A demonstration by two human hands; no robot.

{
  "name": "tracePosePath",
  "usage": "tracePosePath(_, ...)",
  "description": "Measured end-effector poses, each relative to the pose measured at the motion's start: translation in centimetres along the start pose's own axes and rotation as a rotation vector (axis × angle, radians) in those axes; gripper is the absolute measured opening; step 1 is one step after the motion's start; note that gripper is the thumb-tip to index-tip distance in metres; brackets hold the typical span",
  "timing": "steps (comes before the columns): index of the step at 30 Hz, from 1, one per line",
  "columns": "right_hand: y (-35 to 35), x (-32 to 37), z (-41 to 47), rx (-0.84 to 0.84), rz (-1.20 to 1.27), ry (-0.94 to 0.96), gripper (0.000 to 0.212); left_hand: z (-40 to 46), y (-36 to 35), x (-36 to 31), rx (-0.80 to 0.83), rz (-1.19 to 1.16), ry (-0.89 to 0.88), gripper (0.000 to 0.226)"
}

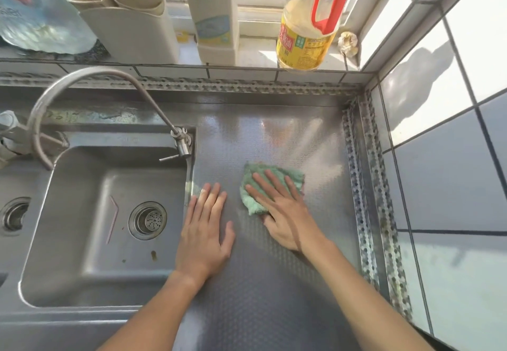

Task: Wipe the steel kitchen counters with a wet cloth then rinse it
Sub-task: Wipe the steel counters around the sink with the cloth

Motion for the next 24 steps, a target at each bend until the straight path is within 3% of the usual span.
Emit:
tracePosePath(4, 1.8, -5.8, -0.3, -0.029, 0.002, -0.197, 0.074, 0.1, 0.1, -0.1, 0.002, -0.015, 0.004, 0.067)
tracePosePath(7, 3.9, -8.5, 4.5, -0.107, 0.029, -0.394, 0.062, 0.0, 0.1, -0.1, 0.000, -0.019, 0.003, 0.067)
tracePosePath(10, 5.0, -7.4, 10.8, -0.127, 0.040, -0.460, 0.060, 0.0, 0.0, 0.0, -0.006, -0.016, -0.003, 0.067)
tracePosePath(14, 3.7, -0.1, 15.1, -0.081, -0.015, -0.256, 0.062, 0.1, 0.0, 0.0, -0.006, -0.009, -0.009, 0.067)
tracePosePath(19, 1.2, 4.3, 11.0, -0.006, -0.066, 0.133, 0.066, 0.1, 0.0, 0.1, -0.004, -0.005, -0.004, 0.070)
tracePosePath(21, 1.1, 1.8, 7.7, -0.014, -0.073, 0.134, 0.068, 0.1, -0.1, 0.2, -0.001, -0.008, -0.003, 0.069)
tracePosePath(24, 2.1, -4.2, 3.4, -0.098, -0.028, -0.085, 0.071, 0.0, -0.2, 0.2, 0.002, -0.018, -0.004, 0.068)
Point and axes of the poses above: each hand's wrist, its own z-axis towards the middle knuckle, its own y-axis out of the back of the hand, x = y × z, the point moved 3 cm from there along z, towards the middle knuckle, and after that the axes turned 4 degrees about -z, right-handed, at the moved point
